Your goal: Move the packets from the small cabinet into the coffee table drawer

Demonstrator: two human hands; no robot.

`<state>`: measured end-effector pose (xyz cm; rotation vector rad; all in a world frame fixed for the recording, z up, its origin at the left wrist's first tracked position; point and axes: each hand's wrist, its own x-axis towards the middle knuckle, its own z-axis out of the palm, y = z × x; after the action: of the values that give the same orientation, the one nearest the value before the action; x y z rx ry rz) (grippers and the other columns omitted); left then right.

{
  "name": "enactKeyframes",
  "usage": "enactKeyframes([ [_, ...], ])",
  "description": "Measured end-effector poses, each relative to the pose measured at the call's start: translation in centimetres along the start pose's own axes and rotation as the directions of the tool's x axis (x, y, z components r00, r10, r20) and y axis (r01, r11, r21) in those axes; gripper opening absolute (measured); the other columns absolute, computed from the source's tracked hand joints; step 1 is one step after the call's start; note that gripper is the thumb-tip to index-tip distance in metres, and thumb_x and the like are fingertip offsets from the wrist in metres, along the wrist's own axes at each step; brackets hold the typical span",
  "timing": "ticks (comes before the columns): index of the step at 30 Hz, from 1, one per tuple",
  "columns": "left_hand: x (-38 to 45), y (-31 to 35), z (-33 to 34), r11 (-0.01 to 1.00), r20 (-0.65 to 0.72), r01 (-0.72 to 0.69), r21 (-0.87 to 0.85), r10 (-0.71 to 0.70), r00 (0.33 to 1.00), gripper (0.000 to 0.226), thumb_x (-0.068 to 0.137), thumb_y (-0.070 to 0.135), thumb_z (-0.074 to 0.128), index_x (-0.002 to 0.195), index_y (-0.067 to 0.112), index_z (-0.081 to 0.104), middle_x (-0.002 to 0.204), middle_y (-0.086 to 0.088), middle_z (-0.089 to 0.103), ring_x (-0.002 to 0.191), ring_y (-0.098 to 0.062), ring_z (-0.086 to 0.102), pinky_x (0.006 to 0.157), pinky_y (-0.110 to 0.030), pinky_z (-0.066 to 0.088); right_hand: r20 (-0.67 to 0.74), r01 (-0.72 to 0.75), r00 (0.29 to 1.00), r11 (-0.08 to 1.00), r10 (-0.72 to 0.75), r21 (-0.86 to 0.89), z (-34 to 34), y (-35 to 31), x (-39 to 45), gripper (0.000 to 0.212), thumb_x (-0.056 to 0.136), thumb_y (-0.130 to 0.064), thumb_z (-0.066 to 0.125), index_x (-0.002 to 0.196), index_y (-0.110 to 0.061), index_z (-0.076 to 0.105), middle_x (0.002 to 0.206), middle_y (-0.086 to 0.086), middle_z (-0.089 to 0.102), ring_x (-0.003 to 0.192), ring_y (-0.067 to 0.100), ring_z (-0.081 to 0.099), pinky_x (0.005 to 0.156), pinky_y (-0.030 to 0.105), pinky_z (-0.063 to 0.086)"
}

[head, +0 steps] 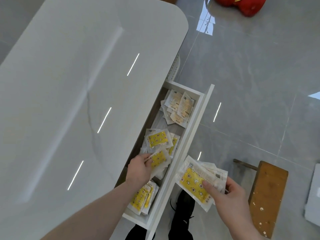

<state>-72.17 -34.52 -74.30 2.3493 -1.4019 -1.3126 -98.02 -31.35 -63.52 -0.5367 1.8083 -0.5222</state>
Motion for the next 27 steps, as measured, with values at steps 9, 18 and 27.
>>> enactKeyframes([
  [9, 2.3, 1.6, -1.0, 0.975, 0.141, -0.054, 0.215, 0.024, 0.990, 0.055, 0.095, 0.026, 0.065, 0.147, 0.026, 0.046, 0.140, 0.002, 0.052, 0.120, -0.019, 0.059, 0.098, -0.032, 0.051, 0.023, -0.004, 1.000, 1.000, 0.004, 0.001, 0.6, 0.0, -0.5, 0.027, 0.080, -0.019, 0.082, 0.095, -0.038, 0.071, 0.087, -0.018, 0.076, 0.082, 0.006, 0.074, 0.067, 0.029, 0.059],
  [18, -6.8, 3.0, -4.1, 0.871, 0.341, 0.178, -0.459, -0.012, 0.940, 0.024, 0.098, 0.046, 0.057, 0.112, 0.030, 0.069, 0.101, 0.007, 0.072, 0.094, -0.013, 0.069, 0.086, -0.033, 0.060, 0.173, -0.096, 0.981, 0.993, 0.084, 0.064, 3.1, -0.6, -1.6, 0.030, 0.088, -0.012, 0.076, 0.115, -0.024, 0.069, 0.101, -0.005, 0.079, 0.089, 0.016, 0.077, 0.080, 0.039, 0.060],
  [27, -11.6, -0.3, -5.0, 0.863, 0.257, 0.180, -0.471, -0.061, 0.964, 0.006, 0.093, 0.021, 0.071, 0.095, 0.017, 0.073, 0.088, -0.003, 0.076, 0.074, -0.016, 0.075, 0.071, -0.031, 0.061, 0.306, -0.223, 0.933, 0.972, 0.190, 0.076, 6.9, 1.5, -2.8, 0.026, 0.096, -0.025, 0.067, 0.121, -0.018, 0.067, 0.104, 0.004, 0.079, 0.096, 0.024, 0.076, 0.098, 0.051, 0.055],
])
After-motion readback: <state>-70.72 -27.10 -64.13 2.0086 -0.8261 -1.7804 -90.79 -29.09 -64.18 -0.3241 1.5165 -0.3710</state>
